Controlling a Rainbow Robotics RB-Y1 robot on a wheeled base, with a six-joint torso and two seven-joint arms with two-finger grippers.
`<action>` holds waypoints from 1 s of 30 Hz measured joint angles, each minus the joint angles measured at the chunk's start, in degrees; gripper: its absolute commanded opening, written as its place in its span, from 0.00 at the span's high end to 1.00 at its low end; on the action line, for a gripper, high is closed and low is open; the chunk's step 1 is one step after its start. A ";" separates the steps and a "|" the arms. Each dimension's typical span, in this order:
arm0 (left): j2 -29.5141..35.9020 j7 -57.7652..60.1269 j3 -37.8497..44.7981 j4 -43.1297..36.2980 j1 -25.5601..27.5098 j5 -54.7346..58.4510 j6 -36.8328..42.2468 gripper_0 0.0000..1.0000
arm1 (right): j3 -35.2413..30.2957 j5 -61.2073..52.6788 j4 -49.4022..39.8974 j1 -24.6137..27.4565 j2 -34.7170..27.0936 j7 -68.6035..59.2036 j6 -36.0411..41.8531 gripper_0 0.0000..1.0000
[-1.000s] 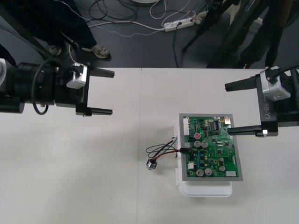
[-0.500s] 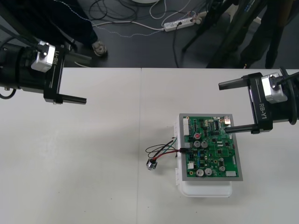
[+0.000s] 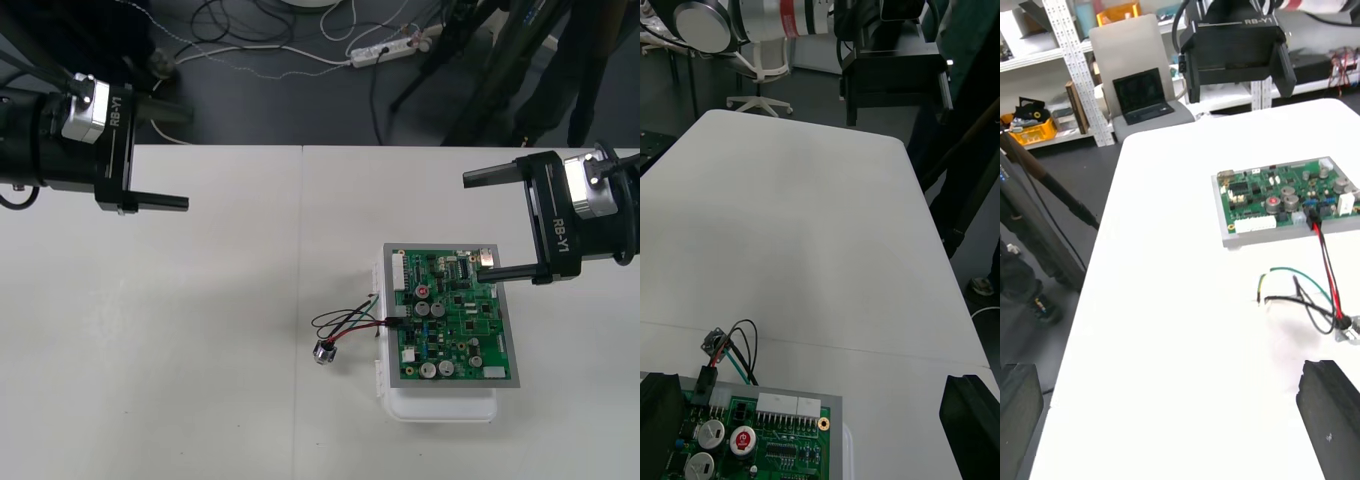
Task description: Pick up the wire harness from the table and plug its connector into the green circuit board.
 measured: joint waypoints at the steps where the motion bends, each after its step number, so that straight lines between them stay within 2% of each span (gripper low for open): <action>1: -0.35 0.30 0.04 -0.03 0.07 0.00 -0.01 0.00 | 0.00 -0.03 -0.14 0.00 0.00 -0.01 0.00 0.00; 8: -3.24 3.33 1.40 -1.96 1.41 0.02 -0.03 0.00 | 0.00 -0.19 -3.42 0.00 -0.27 -4.32 -0.01 0.00; 18: -3.53 17.35 1.74 -8.39 3.20 0.07 -0.04 0.00 | 0.01 -0.20 -4.73 0.20 -1.44 -7.97 -0.04 0.00; 23: -4.42 17.81 1.74 -8.67 3.77 0.07 -0.05 0.00 | 0.01 -0.21 -4.91 0.38 -1.54 -8.55 -0.04 0.00; 30: -6.64 17.81 1.74 -8.68 4.69 -0.88 -0.05 0.00 | -0.02 -0.22 -6.40 1.04 -1.63 -17.10 -0.04 0.00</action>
